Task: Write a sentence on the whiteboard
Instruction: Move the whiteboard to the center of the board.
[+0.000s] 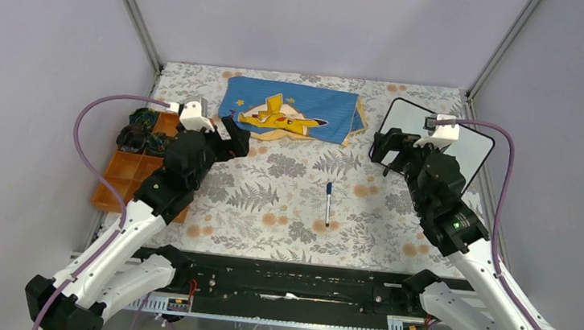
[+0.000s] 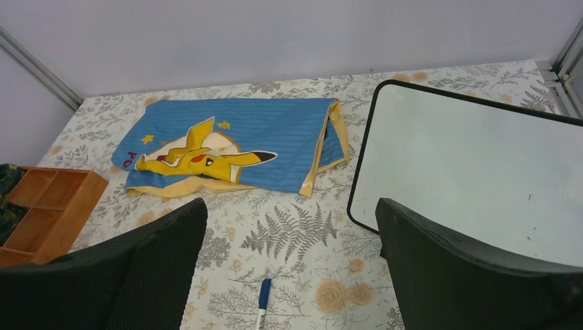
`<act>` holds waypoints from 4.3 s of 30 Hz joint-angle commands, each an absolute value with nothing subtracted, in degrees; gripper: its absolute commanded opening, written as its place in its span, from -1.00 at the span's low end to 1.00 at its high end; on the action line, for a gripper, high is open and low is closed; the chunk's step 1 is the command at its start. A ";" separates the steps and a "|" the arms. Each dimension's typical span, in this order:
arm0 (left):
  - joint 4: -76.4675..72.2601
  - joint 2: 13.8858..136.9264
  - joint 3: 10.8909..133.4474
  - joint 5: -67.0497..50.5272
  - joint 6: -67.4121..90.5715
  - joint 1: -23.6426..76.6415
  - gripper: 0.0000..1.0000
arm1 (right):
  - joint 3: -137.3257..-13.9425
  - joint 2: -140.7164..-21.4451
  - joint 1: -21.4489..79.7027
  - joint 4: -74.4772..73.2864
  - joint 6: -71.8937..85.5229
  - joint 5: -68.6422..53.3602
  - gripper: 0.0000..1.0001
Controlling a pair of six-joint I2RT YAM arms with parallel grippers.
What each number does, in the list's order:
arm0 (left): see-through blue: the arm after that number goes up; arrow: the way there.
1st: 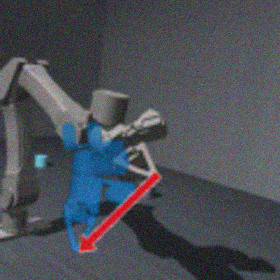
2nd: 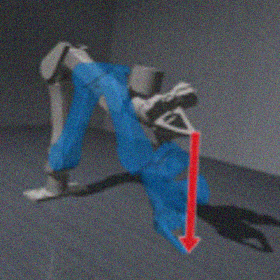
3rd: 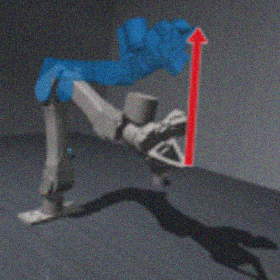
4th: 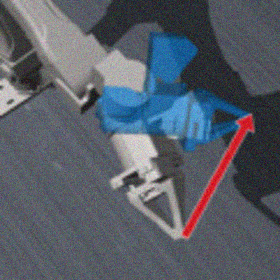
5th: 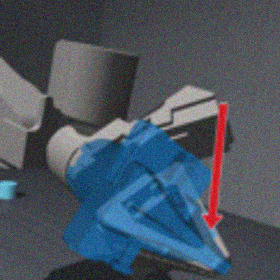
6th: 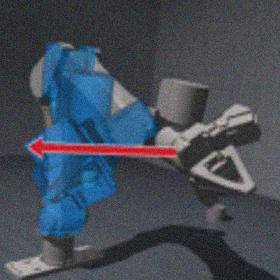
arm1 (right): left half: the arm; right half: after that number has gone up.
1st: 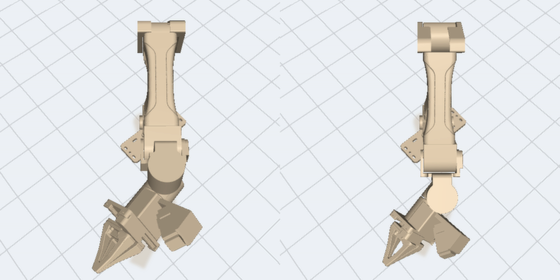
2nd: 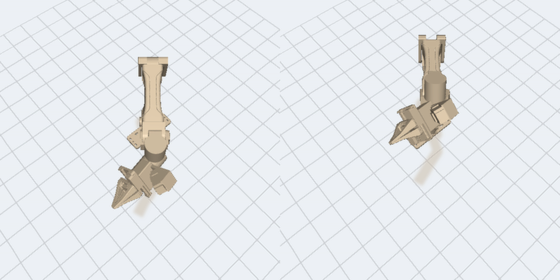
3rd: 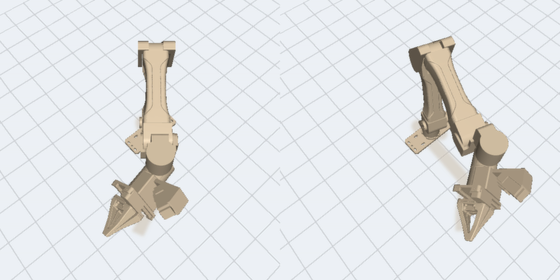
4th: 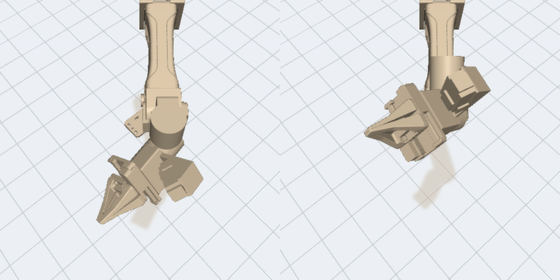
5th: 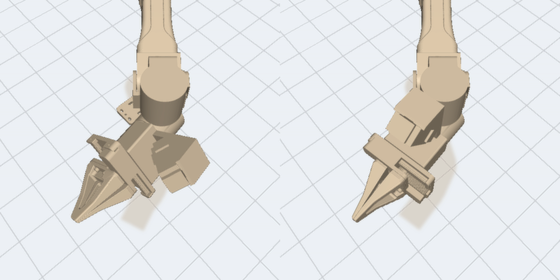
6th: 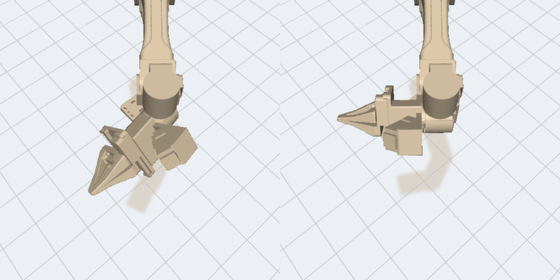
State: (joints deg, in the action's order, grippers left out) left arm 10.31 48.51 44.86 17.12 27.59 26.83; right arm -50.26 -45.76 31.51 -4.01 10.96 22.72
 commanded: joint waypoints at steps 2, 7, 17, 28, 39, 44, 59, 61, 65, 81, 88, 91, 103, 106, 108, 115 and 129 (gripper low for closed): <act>4.40 46.21 43.20 16.09 27.82 26.17 0.98 | -51.73 -45.07 30.90 -4.83 11.42 21.38 0.99; 2.84 45.86 42.72 12.52 26.38 26.11 0.97 | -54.06 -46.62 31.35 -6.96 10.88 21.01 0.93; 4.06 48.06 48.37 6.19 23.84 26.01 0.97 | -61.05 -62.02 47.08 -7.81 9.75 41.08 0.93; -4.53 43.71 38.27 7.07 20.88 26.01 0.97 | -59.53 -79.01 43.08 -13.36 28.70 31.08 1.00; -3.83 44.87 39.24 4.17 22.49 26.02 0.97 | -54.63 -85.53 36.37 -12.43 26.57 11.34 0.41; -3.28 45.21 39.43 3.95 22.98 26.02 0.97 | -53.70 -88.19 37.37 -12.96 26.80 10.11 0.22; -3.21 44.69 39.30 2.90 23.86 26.10 0.98 | -43.99 -79.26 32.70 -10.75 36.90 31.89 0.16; -3.15 44.48 39.31 2.82 23.98 26.10 0.97 | -42.64 -78.55 32.14 -10.01 39.91 38.57 0.17; -2.92 44.20 39.29 2.85 24.17 26.30 0.97 | -42.00 -79.37 29.63 -6.82 40.64 42.58 0.27; -2.74 43.36 39.08 3.25 24.17 27.29 0.97 | -48.96 -93.42 22.13 1.82 36.44 40.24 0.28; -2.81 43.50 39.04 3.23 24.17 27.32 0.97 | -50.51 -97.76 20.27 3.48 34.95 38.87 0.19; -2.95 43.75 38.99 3.25 24.09 27.33 0.97 | -51.00 -99.27 20.00 4.20 34.07 38.93 0.16; -2.97 44.38 39.05 3.16 24.17 27.31 0.97 | -53.17 -102.21 19.16 4.06 33.27 38.04 -0.03; -3.07 44.37 39.03 3.09 24.22 27.33 0.97 | -53.26 -102.30 19.15 3.99 33.15 37.88 -0.10; -3.03 44.34 39.01 3.07 24.26 27.28 0.97 | -53.18 -102.23 19.16 3.94 33.05 37.80 -0.13; -3.00 44.34 38.94 2.82 24.42 27.32 0.97 | -52.23 -101.32 19.15 3.76 33.14 37.36 -0.33; -2.85 43.29 38.89 2.99 24.43 27.93 0.97 | -49.78 -99.15 19.69 1.06 34.49 36.37 -0.63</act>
